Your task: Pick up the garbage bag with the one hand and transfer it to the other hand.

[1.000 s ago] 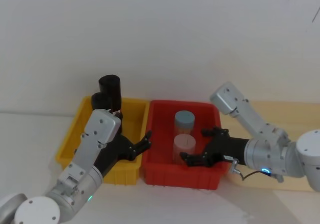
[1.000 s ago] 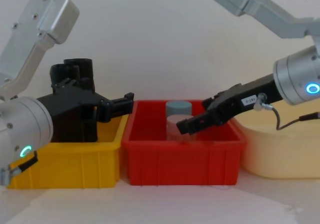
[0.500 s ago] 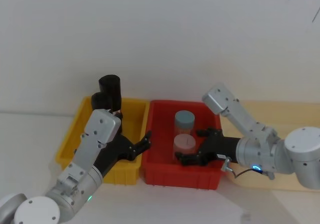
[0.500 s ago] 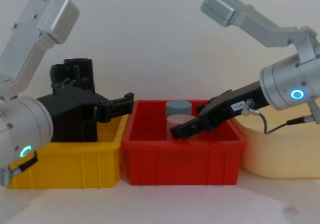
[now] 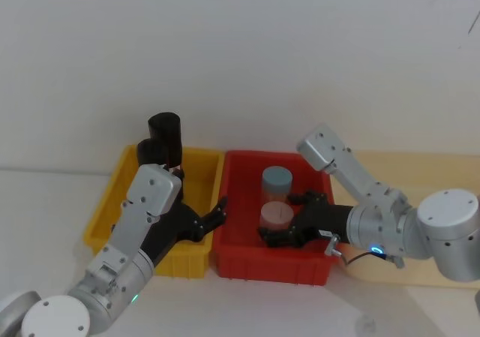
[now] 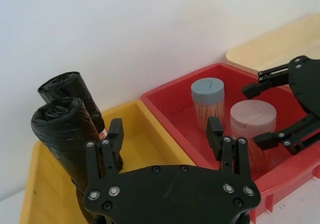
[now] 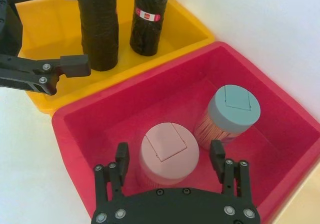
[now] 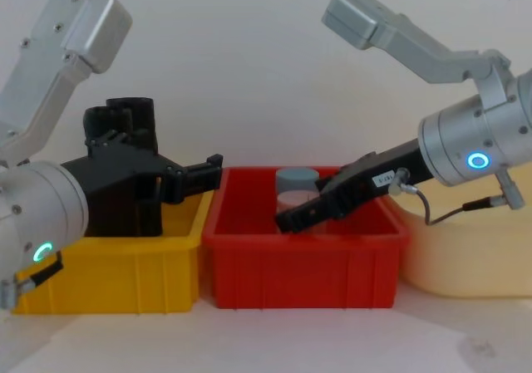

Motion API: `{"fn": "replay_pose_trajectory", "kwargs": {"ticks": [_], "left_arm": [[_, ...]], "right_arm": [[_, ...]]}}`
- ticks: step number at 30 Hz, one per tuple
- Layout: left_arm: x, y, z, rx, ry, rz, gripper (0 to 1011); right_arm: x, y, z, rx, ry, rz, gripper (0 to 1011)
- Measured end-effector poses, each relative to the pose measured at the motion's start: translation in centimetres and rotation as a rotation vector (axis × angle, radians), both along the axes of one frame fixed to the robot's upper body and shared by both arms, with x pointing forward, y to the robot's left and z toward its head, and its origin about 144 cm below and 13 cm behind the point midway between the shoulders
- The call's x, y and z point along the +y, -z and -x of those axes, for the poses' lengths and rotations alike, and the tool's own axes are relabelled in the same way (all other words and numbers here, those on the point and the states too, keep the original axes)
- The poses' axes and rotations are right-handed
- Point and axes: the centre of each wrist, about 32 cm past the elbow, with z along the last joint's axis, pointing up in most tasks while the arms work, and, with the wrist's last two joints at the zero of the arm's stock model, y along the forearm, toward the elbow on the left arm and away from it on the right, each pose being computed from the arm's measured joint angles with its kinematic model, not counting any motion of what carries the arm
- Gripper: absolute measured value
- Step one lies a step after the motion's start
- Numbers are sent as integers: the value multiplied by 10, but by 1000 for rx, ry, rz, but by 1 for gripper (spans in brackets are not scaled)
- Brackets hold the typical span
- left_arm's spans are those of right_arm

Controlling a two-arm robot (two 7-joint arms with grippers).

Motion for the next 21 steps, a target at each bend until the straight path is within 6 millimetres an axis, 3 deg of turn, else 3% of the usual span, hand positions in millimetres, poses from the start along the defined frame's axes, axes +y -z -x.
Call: {"fn": "replay_pose_trajectory", "kwargs": {"ticks": [10,12,21], "left_arm": [[0,0,0,0,0,0,1001],[0,0,0,0,0,0,1001],[0,0,0,0,0,0,1001]], "right_arm": [[1,1,-2,1,1,-1,790],[2,1,-2,2,1,-2,699],[2,0,-2,-1,1,-3,688]]}}
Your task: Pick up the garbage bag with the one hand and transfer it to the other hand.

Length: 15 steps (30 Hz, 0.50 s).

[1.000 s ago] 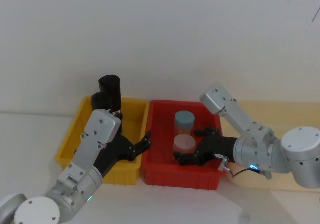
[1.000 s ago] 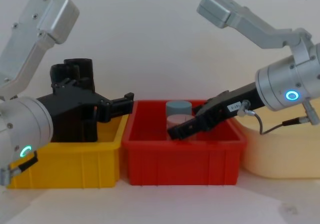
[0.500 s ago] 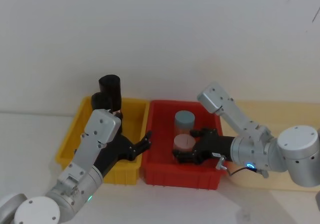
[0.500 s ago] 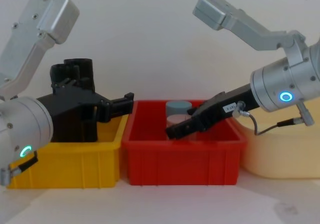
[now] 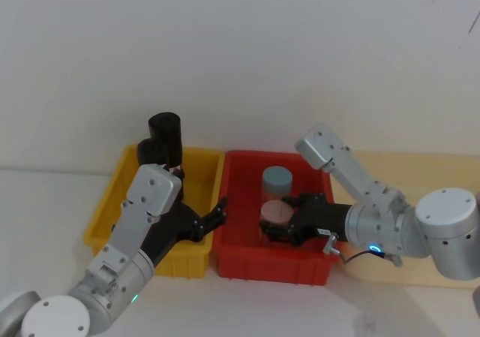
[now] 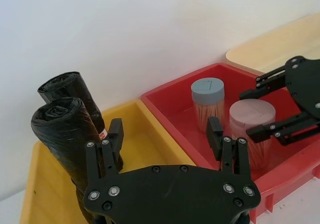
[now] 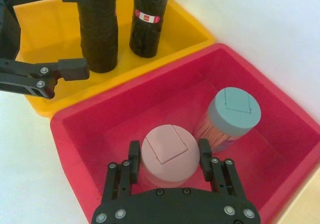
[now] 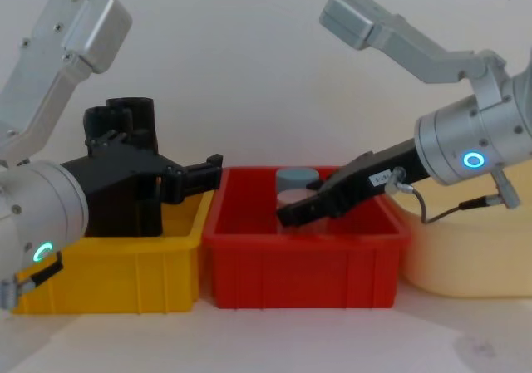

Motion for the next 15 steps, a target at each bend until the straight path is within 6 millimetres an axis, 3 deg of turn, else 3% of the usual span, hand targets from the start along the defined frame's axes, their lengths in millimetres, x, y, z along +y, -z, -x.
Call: {"fn": "replay_pose_trajectory", "kwargs": {"ticks": [7,15], "left_arm": [[0,0,0,0,0,0,1001],[0,0,0,0,0,0,1001]], "right_arm": [[-7,-10,6,-39,15,-20,688],[-29,-37,22,-124,69,-76,688]]}}
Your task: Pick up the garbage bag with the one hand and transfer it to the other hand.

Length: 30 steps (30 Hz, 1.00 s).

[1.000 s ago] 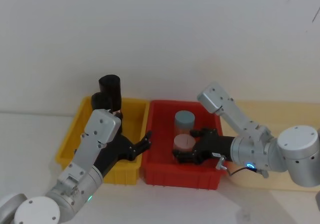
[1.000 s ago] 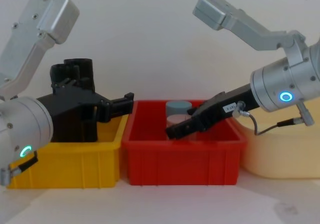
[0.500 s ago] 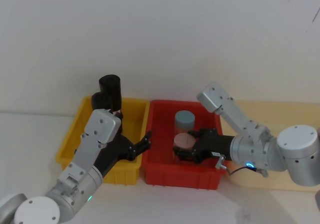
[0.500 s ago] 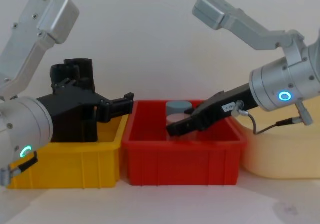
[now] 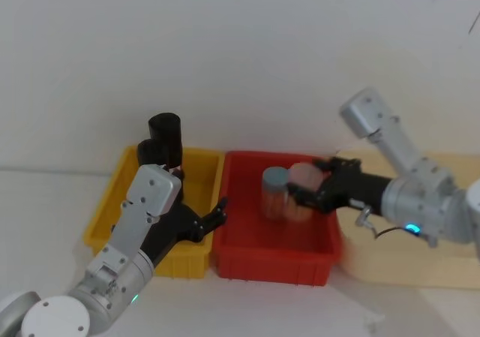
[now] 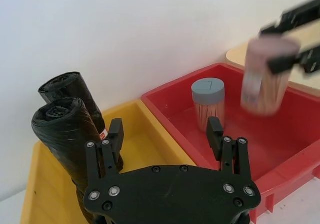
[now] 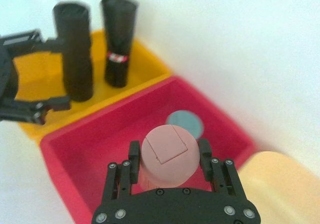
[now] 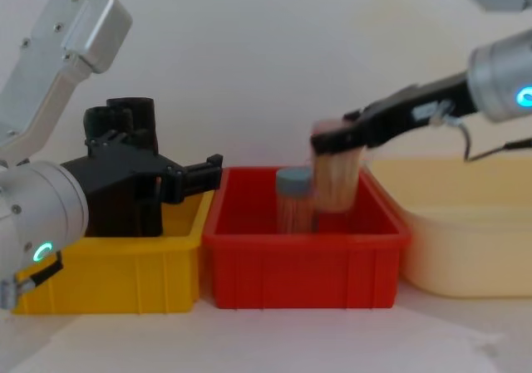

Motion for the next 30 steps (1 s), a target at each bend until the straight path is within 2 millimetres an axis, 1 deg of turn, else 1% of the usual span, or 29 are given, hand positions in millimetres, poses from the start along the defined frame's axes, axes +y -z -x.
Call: {"fn": "replay_pose_trajectory", "kwargs": {"ticks": [2,3,5,8,11,12,15,16,19,22,25,30], "left_arm": [[0,0,0,0,0,0,1001],[0,0,0,0,0,0,1001],[0,0,0,0,0,0,1001],[0,0,0,0,0,0,1001],[0,0,0,0,0,0,1001],[0,0,0,0,0,0,1001],[0,0,0,0,0,0,1001],[0,0,0,0,0,0,1001],[0,0,0,0,0,0,1001],[0,0,0,0,0,0,1001],[0,0,0,0,0,0,1001],[0,0,0,0,0,0,1001]], "right_arm": [[-5,-5,3,-15,15,-10,690],[-10,-11,6,-36,32,-24,690],[-15,-16,9,-53,48,-34,690],[-28,-28,16,-96,96,-60,688],[-36,-37,20,-127,134,-74,690],[-36,-37,20,-127,134,-74,688],[-49,-44,24,-158,188,-84,690],[-49,-44,24,-158,188,-84,688],[-59,-48,27,-167,238,-82,688],[-65,-48,28,-161,270,-73,690],[-69,-47,29,-153,288,-64,690],[-74,-40,26,-116,320,-30,690]]}}
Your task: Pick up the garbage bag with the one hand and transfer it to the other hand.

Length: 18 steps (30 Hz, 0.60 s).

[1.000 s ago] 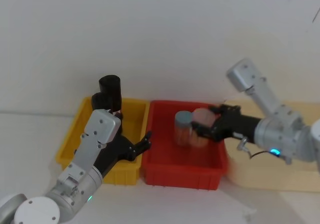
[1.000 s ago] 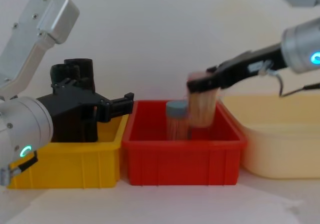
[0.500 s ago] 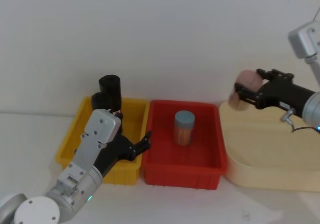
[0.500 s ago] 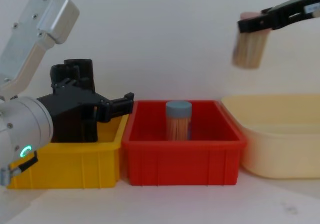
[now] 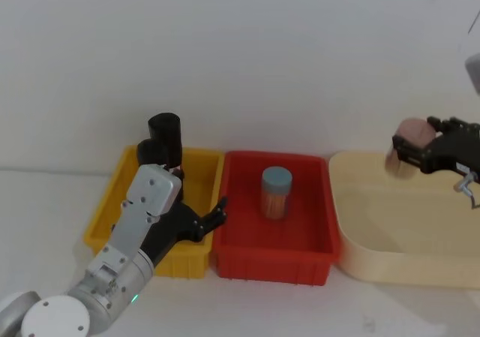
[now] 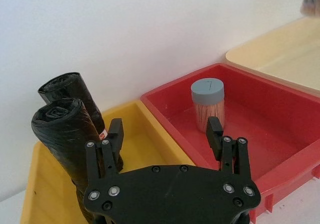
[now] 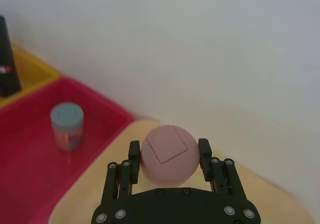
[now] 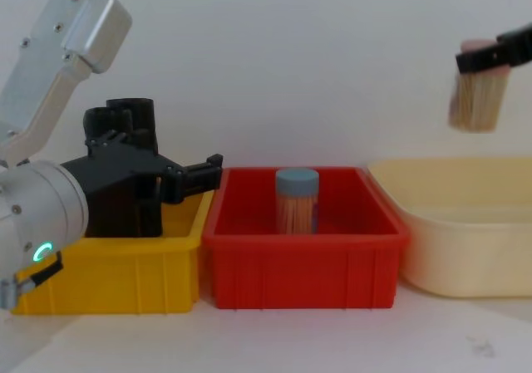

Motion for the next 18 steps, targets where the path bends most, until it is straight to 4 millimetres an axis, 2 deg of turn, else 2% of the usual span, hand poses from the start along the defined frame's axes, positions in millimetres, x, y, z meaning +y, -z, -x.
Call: {"fn": "replay_pose_trajectory", "kwargs": {"ticks": [12,15,16,18], "left_arm": [[0,0,0,0,0,0,1001],[0,0,0,0,0,0,1001],[0,0,0,0,0,0,1001],[0,0,0,0,0,0,1001]], "right_arm": [[6,29,-17,100,8,76,699],[7,33,-21,112,8,88,792],[7,33,-21,112,8,88,792],[9,37,-23,121,6,98,883]]}}
